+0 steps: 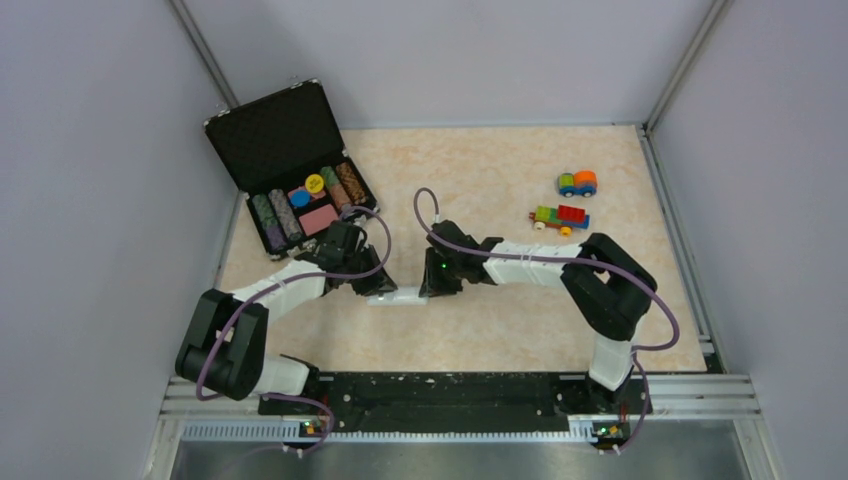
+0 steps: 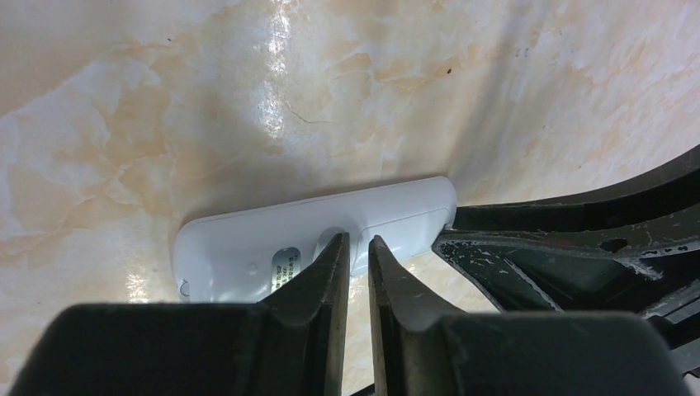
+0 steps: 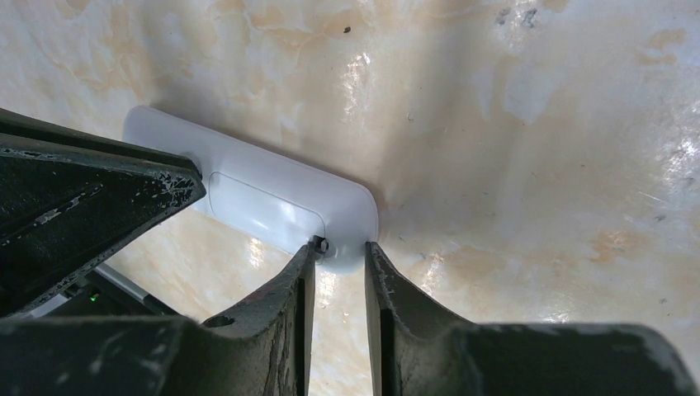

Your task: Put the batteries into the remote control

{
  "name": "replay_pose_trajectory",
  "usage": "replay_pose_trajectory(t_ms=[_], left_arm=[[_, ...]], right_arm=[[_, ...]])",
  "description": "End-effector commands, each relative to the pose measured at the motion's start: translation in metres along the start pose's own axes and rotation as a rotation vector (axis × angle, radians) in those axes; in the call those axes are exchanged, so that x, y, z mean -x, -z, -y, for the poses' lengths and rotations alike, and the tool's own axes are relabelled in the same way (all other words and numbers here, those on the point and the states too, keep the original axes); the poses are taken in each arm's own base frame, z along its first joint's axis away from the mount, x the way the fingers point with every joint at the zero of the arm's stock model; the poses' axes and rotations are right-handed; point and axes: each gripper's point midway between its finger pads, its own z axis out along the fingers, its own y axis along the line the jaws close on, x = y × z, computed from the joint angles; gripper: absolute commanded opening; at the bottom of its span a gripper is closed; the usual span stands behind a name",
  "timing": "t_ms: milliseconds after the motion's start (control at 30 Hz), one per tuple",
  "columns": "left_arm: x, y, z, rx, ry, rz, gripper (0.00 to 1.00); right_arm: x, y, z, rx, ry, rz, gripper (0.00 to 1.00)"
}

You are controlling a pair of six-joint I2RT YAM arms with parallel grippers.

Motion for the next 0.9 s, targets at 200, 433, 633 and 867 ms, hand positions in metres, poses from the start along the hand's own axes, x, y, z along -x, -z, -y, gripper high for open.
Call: replay_pose_trajectory(t_ms=[200, 433, 633, 867], left_arm=[[-0.008, 0.003, -0.002, 0.016, -0.01, -0.018, 0.21], [0.037, 0.038, 0.028, 0.024, -0.089, 0.141, 0.3], [0.061, 0.081, 0.043, 0.039, -0.129, 0.284, 0.45], [0.071, 0.141, 0.024, 0.119, -0.115, 0.514, 0.71]], right_arm=[[-0.011, -0.013, 0.025, -0.149, 0.058, 0.013, 0.46], [0.03, 0.035, -0.009, -0.076, 0.047, 0.15, 0.59], [0.049, 0.077, -0.016, -0.036, 0.183, 0.242, 0.73], [0.035, 0.068, -0.046, 0.161, 0.678, 0.128, 0.73]])
